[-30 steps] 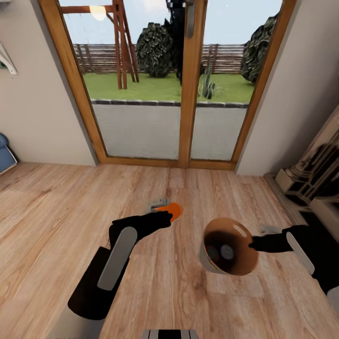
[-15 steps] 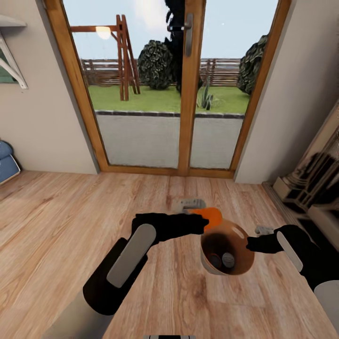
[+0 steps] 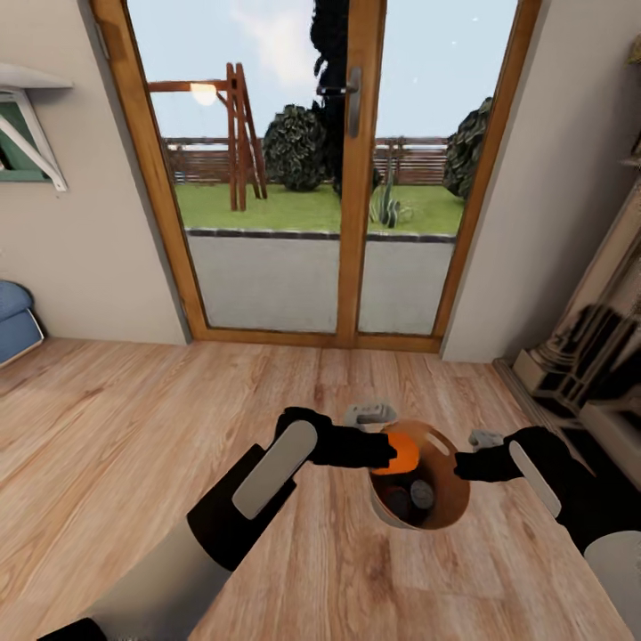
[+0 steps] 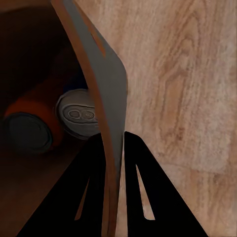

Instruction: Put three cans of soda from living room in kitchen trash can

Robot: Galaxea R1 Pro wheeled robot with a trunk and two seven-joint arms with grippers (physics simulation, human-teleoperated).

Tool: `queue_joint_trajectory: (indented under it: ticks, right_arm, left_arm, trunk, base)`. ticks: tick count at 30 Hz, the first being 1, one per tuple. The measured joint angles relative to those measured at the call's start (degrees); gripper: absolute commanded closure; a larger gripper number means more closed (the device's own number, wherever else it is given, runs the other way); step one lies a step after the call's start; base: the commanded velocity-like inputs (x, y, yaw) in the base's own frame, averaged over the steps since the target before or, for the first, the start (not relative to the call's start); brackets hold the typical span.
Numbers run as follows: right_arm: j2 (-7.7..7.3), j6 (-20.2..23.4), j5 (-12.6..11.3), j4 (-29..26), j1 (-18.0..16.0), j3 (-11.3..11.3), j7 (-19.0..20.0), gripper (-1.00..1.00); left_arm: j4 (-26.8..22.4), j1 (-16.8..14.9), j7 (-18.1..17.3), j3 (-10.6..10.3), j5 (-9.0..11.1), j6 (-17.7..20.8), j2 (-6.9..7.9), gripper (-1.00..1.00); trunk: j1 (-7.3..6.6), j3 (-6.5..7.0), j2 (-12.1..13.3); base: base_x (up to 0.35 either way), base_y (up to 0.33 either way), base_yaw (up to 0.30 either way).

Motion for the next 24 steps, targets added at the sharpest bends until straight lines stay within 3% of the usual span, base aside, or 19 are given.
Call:
queue_joint_trajectory:
  ticks: [5, 8, 12, 13, 15, 20, 24]
  right_arm:
    - [0.21, -0.11, 0.76, -1.81, 0.29, 0.89, -0.08, 1.0]
    - [1.26, -0.13, 1.07, -2.4, 0.51, 1.58, -0.06, 1.0]
    - [2.24, 0.07, -0.8, -2.73, 0.6, 2.13, 0.07, 1.0]
    - [2.33, 0.04, -0.54, -2.75, 0.62, 2.18, 0.02, 1.0]
    - [2.94, -0.12, 1.18, -2.74, 0.7, 2.81, -0.07, 1.0]
    - [3.13, 0.0, -0.19, -2.79, 0.69, 3.0, 0.0, 1.0]
    - [2.86, -0.15, 1.21, -2.83, 0.7, 2.9, -0.11, 1.0]
  left_arm:
    - [1.9, -0.16, -0.26, -0.03, 0.04, -0.16, -0.04, 1.0]
    - [2.16, -0.18, -0.34, -0.04, 0.04, -0.12, -0.05, 1.0]
    - [2.34, -0.15, -0.39, -0.6, 0.03, -0.21, 0.0, 1.0]
    - [2.35, -0.17, -0.42, -1.08, 0.07, -0.42, 0.01, -1.0]
    - [2.56, -0.16, -0.45, -1.93, -0.11, -0.89, 0.04, -1.0]
    - [4.9, -0.19, -0.46, -2.14, -0.36, -1.08, 0.11, -1.0]
    - [6.33, -0.2, -0.46, -2.03, -0.44, -1.32, 0.35, -1.0]
  trunk:
    - [-0.13, 1.11, 0.06]
    - [-0.21, 1.77, 0.11]
    - [-0.2, 1.78, 0.11]
    - [-0.21, 1.78, 0.11]
    - [-0.2, 1.78, 0.11]
    - [-0.2, 1.78, 0.11]
    - [-0.2, 1.78, 0.11]
  base:
    - [0.0, 0.0, 0.0]
    - [0.0, 0.0, 0.0]
    - [0.0, 0.0, 0.0]
    - [0.0, 0.0, 0.0]
    - [0.0, 0.0, 0.0]
    - [0.0, 0.0, 0.0]
    - [0.0, 0.0, 0.0]
